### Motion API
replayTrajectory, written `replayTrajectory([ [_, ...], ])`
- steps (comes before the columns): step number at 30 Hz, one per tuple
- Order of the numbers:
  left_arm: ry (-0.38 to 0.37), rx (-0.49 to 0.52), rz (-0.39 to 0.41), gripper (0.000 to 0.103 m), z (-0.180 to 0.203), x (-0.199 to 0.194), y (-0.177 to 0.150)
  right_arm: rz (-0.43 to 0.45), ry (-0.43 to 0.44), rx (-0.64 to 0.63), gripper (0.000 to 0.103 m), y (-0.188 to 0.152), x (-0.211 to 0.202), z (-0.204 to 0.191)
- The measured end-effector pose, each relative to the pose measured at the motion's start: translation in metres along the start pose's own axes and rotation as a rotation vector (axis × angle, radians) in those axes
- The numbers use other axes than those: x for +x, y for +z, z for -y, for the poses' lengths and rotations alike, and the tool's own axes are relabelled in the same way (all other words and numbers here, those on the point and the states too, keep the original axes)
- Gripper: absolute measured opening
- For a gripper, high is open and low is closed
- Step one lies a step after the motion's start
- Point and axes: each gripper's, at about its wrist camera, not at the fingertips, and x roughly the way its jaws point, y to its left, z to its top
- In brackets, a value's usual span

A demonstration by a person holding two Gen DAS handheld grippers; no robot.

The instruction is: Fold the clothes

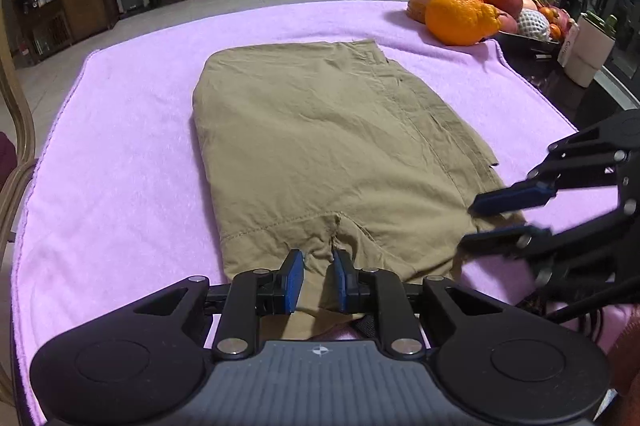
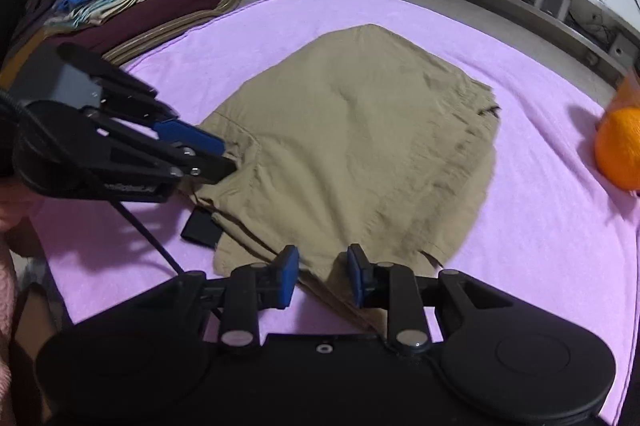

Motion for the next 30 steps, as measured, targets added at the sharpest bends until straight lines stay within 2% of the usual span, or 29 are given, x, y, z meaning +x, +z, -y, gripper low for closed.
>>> replayTrajectory([
  [1,-0.016,-0.005,0.021,0.019,-0.004,-0.009,0.003,0.025,0.01,0.035,0.028,0.0,-0.008,0.006],
  [2,-0.032,-0.011,0.05,0.027,-0.009,-0.019,0.006,0.05,0.019,0.07,0.033,0.0,-0.015,0.012],
  [3,-0.03,-0.028,0.08,0.039,-0.015,-0.027,0.008,0.081,0.024,0.107,0.04,0.0,-0.022,0.018],
  [5,-0.014,-0.066,0.141,0.042,-0.028,-0.041,0.013,0.156,0.019,0.196,0.051,0.001,-0.035,0.031],
  [6,0.011,-0.092,0.154,0.042,-0.035,-0.043,0.015,0.185,0.021,0.258,0.053,0.001,-0.039,0.04],
  [10,0.103,-0.251,0.106,0.043,-0.067,-0.025,0.019,0.271,0.025,0.53,0.062,0.002,-0.043,0.076],
  [13,0.065,-0.374,0.088,0.046,-0.085,-0.016,0.02,0.303,0.054,0.729,0.065,-0.002,-0.039,0.1],
  [19,-0.014,-0.523,0.094,0.056,-0.101,-0.004,0.026,0.221,0.087,0.966,0.067,-0.012,-0.008,0.122],
  [22,-0.041,-0.568,0.07,0.06,-0.107,0.007,0.03,0.172,0.104,1.005,0.065,-0.013,0.006,0.128],
  [26,-0.052,-0.613,0.039,0.059,-0.118,0.021,0.028,0.122,0.13,1.02,0.048,-0.013,0.023,0.136],
  [30,-0.128,-0.667,0.038,0.058,-0.128,0.031,0.025,0.093,0.175,1.071,0.048,-0.016,0.034,0.148],
])
